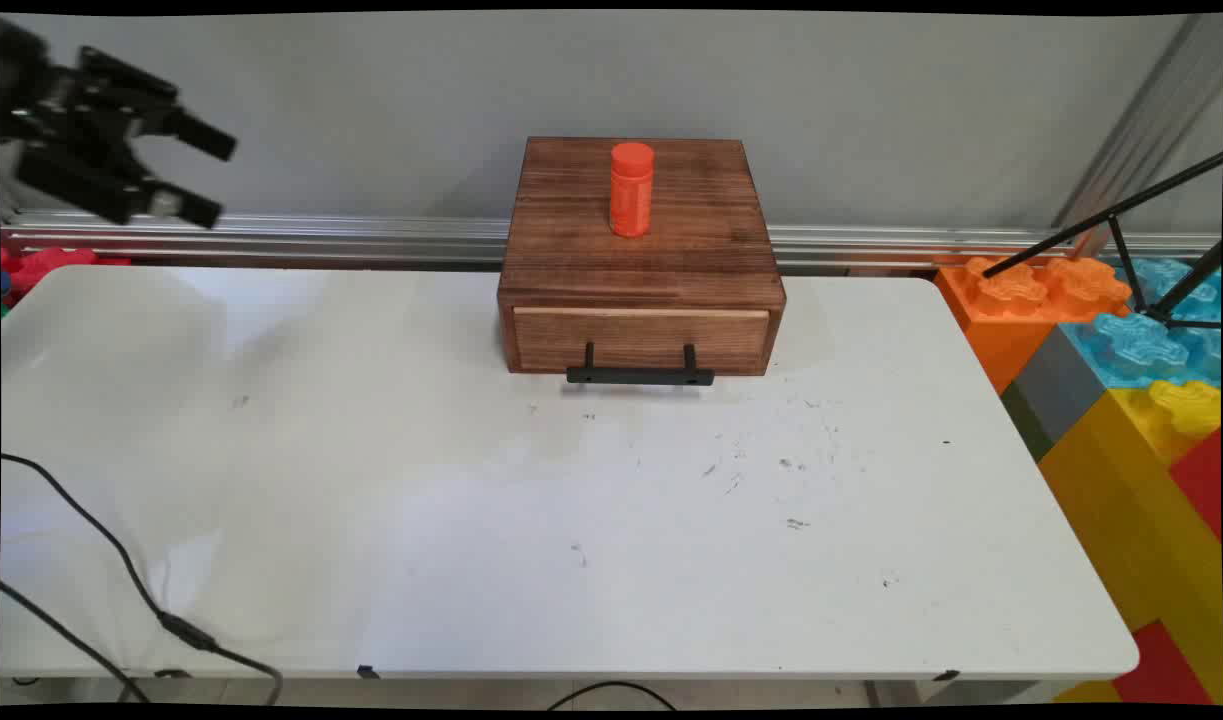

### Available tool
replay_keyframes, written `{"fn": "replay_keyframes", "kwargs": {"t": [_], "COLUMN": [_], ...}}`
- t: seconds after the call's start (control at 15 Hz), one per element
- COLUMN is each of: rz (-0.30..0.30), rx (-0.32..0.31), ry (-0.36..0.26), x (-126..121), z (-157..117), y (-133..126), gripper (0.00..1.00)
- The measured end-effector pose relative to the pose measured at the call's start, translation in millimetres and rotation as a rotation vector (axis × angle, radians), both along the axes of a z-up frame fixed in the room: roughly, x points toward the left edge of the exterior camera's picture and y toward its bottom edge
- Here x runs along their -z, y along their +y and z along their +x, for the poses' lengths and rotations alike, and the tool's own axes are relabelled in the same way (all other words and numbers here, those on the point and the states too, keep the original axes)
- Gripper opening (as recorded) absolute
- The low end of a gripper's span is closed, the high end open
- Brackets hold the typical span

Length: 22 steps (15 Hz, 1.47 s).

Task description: Open the drawer

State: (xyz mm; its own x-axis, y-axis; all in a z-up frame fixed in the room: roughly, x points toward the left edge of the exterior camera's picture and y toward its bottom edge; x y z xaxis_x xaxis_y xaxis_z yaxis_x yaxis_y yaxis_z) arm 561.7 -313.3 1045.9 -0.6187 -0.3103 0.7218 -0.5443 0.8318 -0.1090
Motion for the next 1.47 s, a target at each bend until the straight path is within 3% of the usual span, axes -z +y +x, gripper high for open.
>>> {"fn": "replay_keyframes", "kwargs": {"t": [0.27, 0.53, 0.87, 1.47], "rz": [-0.023, -0.042, -0.045, -0.011], "rx": [-0.016, -0.011, 0.015, 0.055], "ry": [-0.023, -0.080, -0.157, -0.285], "x": [4.4, 21.2, 55.4, 123.2], "z": [-37.9, -97.7, -171.0, -262.4], "y": [-21.5, -51.1, -86.3, -144.5], "gripper": [1.00, 1.00, 1.00, 1.00]}}
